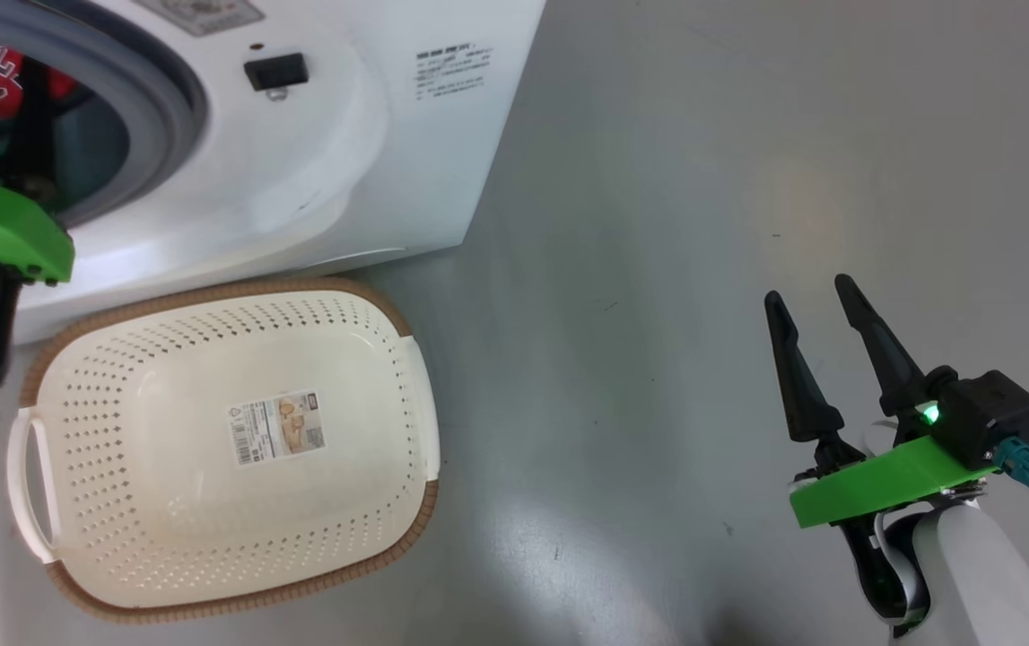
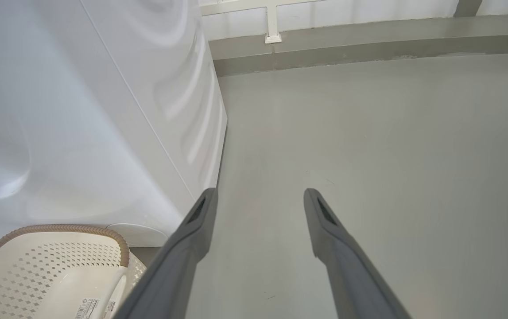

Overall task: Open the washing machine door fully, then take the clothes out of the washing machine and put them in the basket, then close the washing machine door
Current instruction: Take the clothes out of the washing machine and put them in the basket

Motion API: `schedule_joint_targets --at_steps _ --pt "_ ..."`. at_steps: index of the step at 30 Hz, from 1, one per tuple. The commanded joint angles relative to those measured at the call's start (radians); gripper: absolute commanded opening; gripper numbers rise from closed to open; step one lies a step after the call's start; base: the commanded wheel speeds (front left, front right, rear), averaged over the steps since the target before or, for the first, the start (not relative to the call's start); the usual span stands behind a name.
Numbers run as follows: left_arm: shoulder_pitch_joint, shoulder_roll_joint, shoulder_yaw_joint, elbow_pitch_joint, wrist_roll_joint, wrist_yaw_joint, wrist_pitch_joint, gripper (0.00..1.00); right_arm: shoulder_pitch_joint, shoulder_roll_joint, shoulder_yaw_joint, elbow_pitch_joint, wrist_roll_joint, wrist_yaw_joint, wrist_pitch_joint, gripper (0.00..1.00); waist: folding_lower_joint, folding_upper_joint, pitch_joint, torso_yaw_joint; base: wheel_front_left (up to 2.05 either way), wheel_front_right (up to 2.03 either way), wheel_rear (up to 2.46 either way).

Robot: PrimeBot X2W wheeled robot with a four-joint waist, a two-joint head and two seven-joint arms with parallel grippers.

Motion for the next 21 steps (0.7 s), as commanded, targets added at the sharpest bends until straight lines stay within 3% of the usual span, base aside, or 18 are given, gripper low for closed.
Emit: schedule_joint_targets --at_steps 1,9,12,13,15,16,21 --pt "-0.025 0.063 0.007 -0.006 -0.006 -0.005 -0.005 1.00 -0.007 -0.008 0.025 -0.021 0.002 0.007 -0.006 1.00 0.0000 0.0000 0.002 -0.006 0.00 0.00 0.00" --pt "-0.051 0.075 -0.025 0.039 -0.016 -0.005 -0.005 1.00 0.001 -0.011 0.032 -0.032 0.007 0.007 -0.006 1.00 0.0000 0.0000 0.005 -0.017 0.00 0.00 0.00" --pt "-0.053 0.076 -0.028 0.045 -0.017 -0.005 -0.005 0.74 0.003 -0.010 0.038 -0.037 0.007 0.007 -0.006 1.00 0.0000 0.0000 0.003 -0.021 0.00 0.00 0.00" --pt "-0.053 0.076 -0.027 0.046 -0.018 -0.005 -0.005 0.47 0.003 -0.010 0.039 -0.039 0.007 0.007 -0.006 1.00 0.0000 0.0000 0.003 -0.023 0.00 0.00 0.00" --pt "-0.053 0.076 -0.026 0.046 -0.016 -0.005 -0.005 0.22 0.003 -0.009 0.040 -0.043 0.007 0.007 -0.006 1.00 0.0000 0.0000 0.002 -0.024 0.00 0.00 0.00" --pt "-0.052 0.076 -0.025 0.046 -0.014 -0.005 -0.005 0.00 0.004 -0.009 0.040 -0.045 0.007 0.007 -0.006 1.00 0.0000 0.0000 0.002 -0.024 0.00 0.00 0.00" --pt "-0.047 0.067 -0.004 0.034 0.000 -0.005 -0.005 0.00 0.007 -0.009 0.038 -0.050 0.008 0.007 -0.006 1.00 0.0000 0.0000 -0.002 -0.019 0.00 0.00 0.00"
